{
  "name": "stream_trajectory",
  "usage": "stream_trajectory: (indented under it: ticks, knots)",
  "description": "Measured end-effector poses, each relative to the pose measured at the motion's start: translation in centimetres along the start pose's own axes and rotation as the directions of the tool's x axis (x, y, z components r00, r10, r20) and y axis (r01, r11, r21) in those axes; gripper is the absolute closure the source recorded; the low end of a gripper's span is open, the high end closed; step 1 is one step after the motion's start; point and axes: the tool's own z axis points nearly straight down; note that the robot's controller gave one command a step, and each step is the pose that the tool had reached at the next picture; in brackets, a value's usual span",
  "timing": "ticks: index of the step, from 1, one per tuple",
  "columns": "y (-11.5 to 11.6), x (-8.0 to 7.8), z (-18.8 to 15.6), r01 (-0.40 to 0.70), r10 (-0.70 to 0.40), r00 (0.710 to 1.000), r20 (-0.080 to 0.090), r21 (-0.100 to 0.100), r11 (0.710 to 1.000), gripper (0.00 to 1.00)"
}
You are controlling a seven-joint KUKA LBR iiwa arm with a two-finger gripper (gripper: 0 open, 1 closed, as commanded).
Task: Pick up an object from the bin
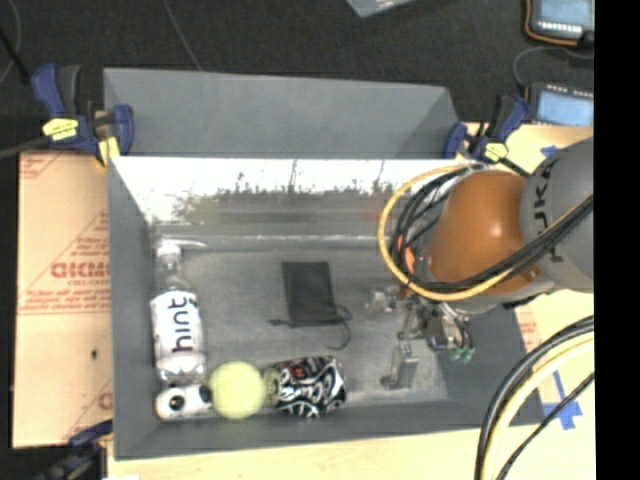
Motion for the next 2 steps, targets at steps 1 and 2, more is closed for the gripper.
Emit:
stream_trajectory:
  ticks: [1,2]
  knots:
    - [2.0,-1.8,-2.4,-0.079,0.079,0.996,0.035,0.001,0.997,0.00]
    - [2.7,-2.1,-1.1,-0.137,0.137,0.990,0.029,-0.001,0.991,0.00]
